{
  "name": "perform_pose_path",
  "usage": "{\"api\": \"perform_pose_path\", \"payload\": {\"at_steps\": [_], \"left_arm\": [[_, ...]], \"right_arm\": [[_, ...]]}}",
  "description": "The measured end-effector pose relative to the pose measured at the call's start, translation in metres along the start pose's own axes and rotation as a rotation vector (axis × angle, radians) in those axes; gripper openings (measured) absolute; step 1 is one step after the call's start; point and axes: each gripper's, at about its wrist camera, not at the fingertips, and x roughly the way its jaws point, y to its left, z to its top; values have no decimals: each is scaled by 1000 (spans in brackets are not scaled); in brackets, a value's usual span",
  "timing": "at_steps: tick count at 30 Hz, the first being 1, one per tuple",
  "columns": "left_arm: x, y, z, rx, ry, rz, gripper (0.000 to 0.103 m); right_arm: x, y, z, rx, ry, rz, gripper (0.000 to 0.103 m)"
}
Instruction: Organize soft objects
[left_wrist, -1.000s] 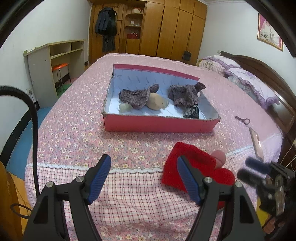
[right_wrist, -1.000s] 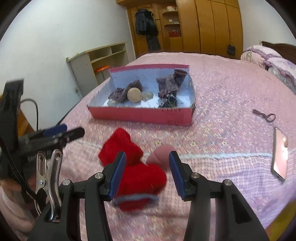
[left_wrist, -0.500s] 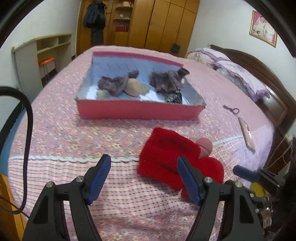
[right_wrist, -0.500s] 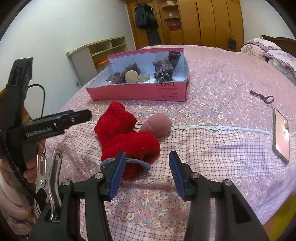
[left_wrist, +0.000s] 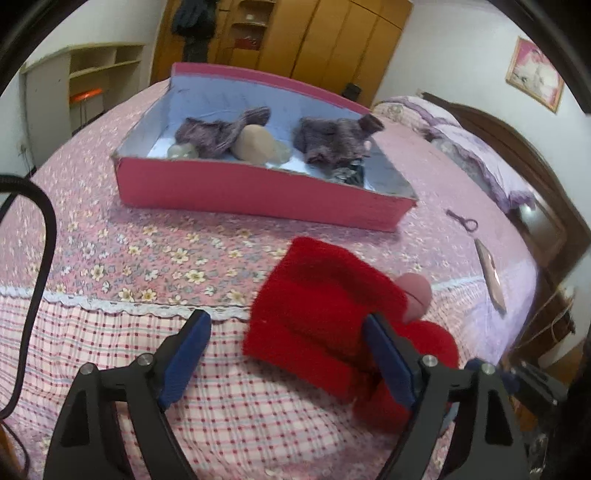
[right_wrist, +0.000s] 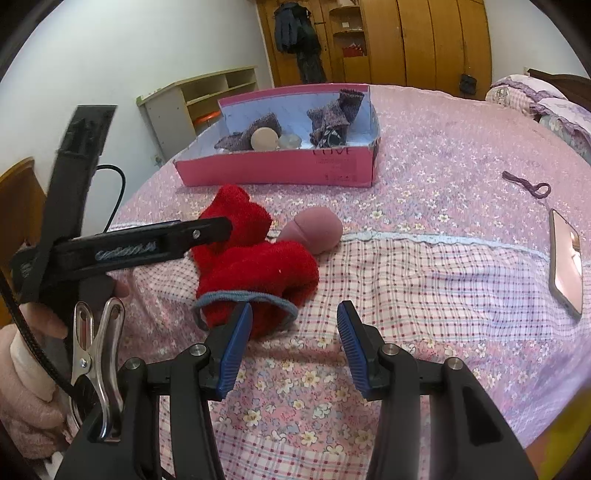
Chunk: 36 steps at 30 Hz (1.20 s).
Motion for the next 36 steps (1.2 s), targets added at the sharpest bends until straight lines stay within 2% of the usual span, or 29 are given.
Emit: {"api": "perform_pose_path", "payload": {"at_steps": [8,11,13,15,16,19,22,24,30,36], "left_arm": [[13,-1,5,-38,23,-69,90],[14,-3,6,-54,30,-94,89],[12,-6,6,-43,31,-121,67],[11,-9,6,-33,33,-120,58],[9,-9,6,-32,26,-114,46],[2,-3,7,-52,20,-122,34],[-5,3,7,-78,16,-130,29],[-12,5,6,-65,-3,-106,28],[-38,6,7,-2,-78,-31,27],[-47,10,5,24,-87,6,28]], "right_arm": [[10,-5,-3,14,11,20,49],[10,-6,-3,12,9,32,43],[11,-5,-3,10,9,38,39],[11,-4,-4,6,5,42,30],[10,-3,-4,5,2,47,28],[9,1,-4,-8,-8,58,18],[6,4,-4,-16,-24,55,10],[4,3,-3,-7,-34,56,5],[-7,5,0,-7,-66,55,1],[-19,10,5,-15,-103,55,1]]}}
